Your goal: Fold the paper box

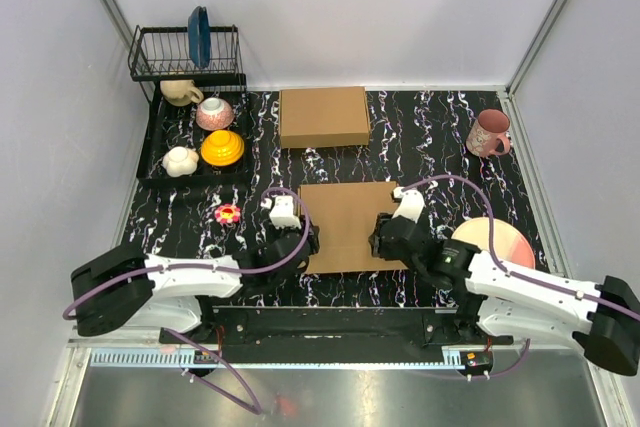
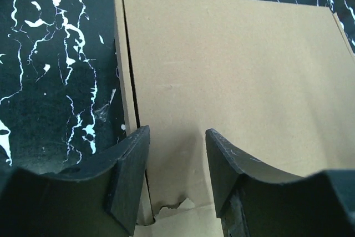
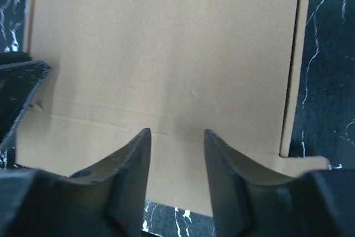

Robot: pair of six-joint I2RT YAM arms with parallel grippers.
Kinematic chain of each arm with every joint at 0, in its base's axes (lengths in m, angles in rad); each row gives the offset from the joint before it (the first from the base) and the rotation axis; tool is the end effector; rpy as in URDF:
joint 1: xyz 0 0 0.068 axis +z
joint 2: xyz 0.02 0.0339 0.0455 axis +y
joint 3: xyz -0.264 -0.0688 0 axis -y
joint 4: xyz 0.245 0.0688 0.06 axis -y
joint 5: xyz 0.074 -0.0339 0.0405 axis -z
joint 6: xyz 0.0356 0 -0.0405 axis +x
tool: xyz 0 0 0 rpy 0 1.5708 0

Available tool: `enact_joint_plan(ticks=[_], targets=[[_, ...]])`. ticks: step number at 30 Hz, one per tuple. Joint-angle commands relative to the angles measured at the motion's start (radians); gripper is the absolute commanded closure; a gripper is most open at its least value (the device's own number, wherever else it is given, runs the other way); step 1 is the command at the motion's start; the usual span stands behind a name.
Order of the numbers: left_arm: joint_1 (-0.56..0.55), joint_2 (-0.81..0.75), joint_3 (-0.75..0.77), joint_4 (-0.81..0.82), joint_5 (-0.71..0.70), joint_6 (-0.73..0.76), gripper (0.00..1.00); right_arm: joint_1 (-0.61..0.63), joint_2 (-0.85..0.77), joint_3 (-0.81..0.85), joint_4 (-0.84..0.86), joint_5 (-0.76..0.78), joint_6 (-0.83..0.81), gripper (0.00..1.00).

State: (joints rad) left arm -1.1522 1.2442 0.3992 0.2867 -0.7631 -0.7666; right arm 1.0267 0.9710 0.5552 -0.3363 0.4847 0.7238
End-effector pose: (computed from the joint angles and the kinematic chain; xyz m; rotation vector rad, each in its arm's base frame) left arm 0.1149 -0.1977 0.1673 -0.0519 1.9887 -0.4344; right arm 0.1158 0.1594 0.2153 -0.1003 2.2463 0.3905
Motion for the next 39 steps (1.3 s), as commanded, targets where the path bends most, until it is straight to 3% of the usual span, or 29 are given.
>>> enact_joint_plan(ticks=[1,6,10,13,14,17,24,32,39], targets=[[0.022,0.060,0.006,-0.116,0.058,-0.088,0.49,-0.004,-0.084,0.100,-0.072,0.097,-0.009,0.46],[0.022,-0.078,-0.034,-0.081,-0.045,-0.054,0.43,-0.004,-0.156,0.152,-0.119,0.241,-0.055,0.34],[0.043,-0.285,-0.059,-0.075,-0.110,-0.020,0.36,-0.069,-0.189,0.132,-0.112,0.327,-0.070,0.27],[0.133,-0.362,-0.086,-0.067,-0.042,-0.048,0.21,-0.201,-0.173,0.095,-0.067,0.177,-0.084,0.21],[0.190,-0.370,-0.094,-0.057,0.022,-0.053,0.17,-0.297,-0.167,0.082,-0.041,0.046,-0.090,0.20],[0.297,-0.358,-0.129,0.009,0.169,-0.066,0.09,-0.388,-0.135,0.013,0.090,-0.134,-0.089,0.19],[0.376,-0.240,-0.214,0.238,0.350,-0.105,0.01,-0.456,-0.017,-0.110,0.385,-0.287,-0.047,0.17],[0.387,-0.023,-0.217,0.479,0.487,-0.126,0.03,-0.471,0.123,-0.173,0.506,-0.356,-0.043,0.19],[0.387,0.191,-0.223,0.631,0.570,-0.157,0.37,-0.470,0.161,-0.219,0.552,-0.373,-0.009,0.33]])
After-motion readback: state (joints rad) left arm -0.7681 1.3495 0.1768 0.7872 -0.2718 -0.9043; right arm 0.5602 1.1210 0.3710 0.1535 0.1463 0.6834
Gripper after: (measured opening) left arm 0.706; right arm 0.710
